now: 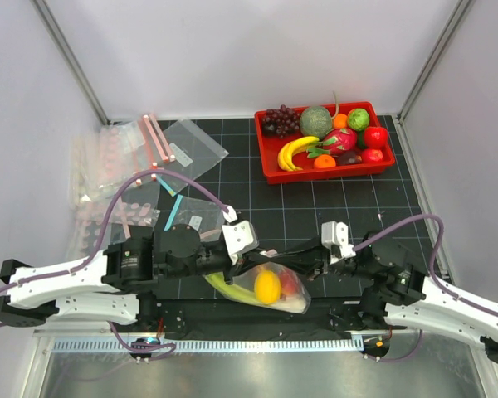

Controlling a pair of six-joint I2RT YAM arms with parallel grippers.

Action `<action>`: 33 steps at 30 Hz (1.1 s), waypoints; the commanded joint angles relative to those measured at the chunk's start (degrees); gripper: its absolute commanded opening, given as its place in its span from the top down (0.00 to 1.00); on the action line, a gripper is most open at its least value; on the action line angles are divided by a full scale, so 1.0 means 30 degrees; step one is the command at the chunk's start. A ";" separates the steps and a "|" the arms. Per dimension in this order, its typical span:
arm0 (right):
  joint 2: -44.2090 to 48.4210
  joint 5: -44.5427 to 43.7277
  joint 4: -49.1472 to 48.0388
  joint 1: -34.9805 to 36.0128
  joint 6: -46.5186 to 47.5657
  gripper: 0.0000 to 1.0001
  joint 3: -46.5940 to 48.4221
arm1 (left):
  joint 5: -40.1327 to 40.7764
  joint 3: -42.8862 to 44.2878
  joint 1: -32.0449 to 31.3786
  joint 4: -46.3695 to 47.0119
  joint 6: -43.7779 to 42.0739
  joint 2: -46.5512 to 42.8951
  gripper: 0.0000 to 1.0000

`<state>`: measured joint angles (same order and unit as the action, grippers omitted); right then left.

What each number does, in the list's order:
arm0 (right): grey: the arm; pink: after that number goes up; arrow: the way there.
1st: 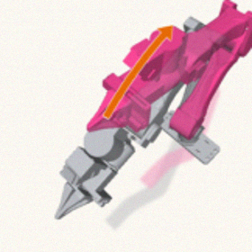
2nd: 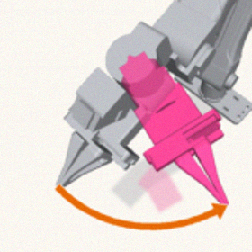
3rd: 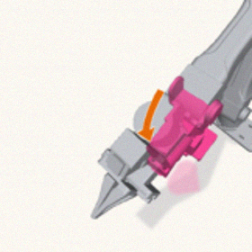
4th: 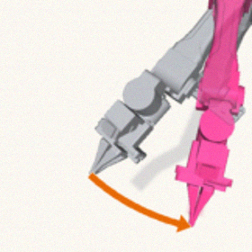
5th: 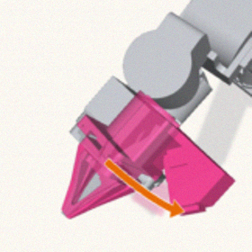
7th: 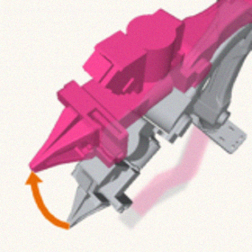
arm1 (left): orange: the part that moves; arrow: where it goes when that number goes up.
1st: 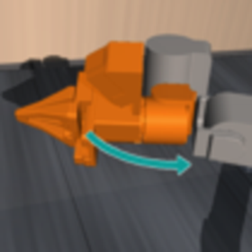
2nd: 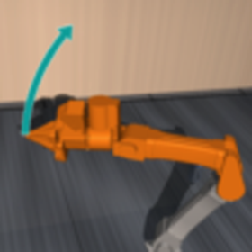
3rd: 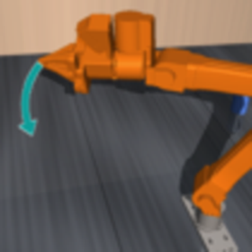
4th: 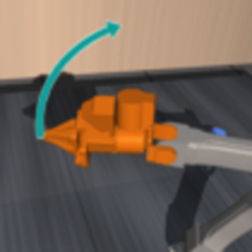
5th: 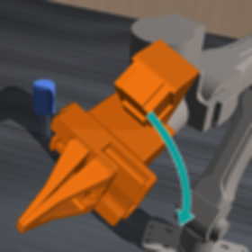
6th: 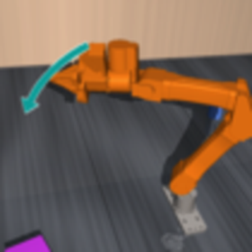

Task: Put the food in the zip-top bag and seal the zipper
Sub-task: Zip the zipper food storage bag at the center of the board.

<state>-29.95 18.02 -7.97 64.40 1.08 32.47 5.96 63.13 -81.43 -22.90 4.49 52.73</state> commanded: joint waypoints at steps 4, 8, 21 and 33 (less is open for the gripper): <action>0.2601 -0.2578 -0.2325 -0.0051 -0.0331 0.99 -0.0774 | 0.1149 0.0108 0.0043 -0.0132 0.0026 -0.0292 1.00; 0.3274 -0.3953 -0.2412 -0.0051 -0.0331 0.99 -0.1037 | 0.1383 0.0108 0.0043 -0.0219 0.0026 -0.0233 1.00; 0.7931 -2.4510 -0.2264 -0.0051 -0.1064 0.99 -0.2822 | 0.6294 -0.0039 0.0043 -0.0307 0.0758 -0.0204 1.00; 0.9283 -2.8917 -0.5138 -0.0051 -0.0009 0.99 -0.4319 | 0.8999 -0.0215 0.0072 -0.0249 0.1198 0.0001 1.00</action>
<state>-2.70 -51.83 -15.88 65.63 -1.98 18.13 26.11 62.26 -81.25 -22.37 7.55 54.85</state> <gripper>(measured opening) 0.036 0.083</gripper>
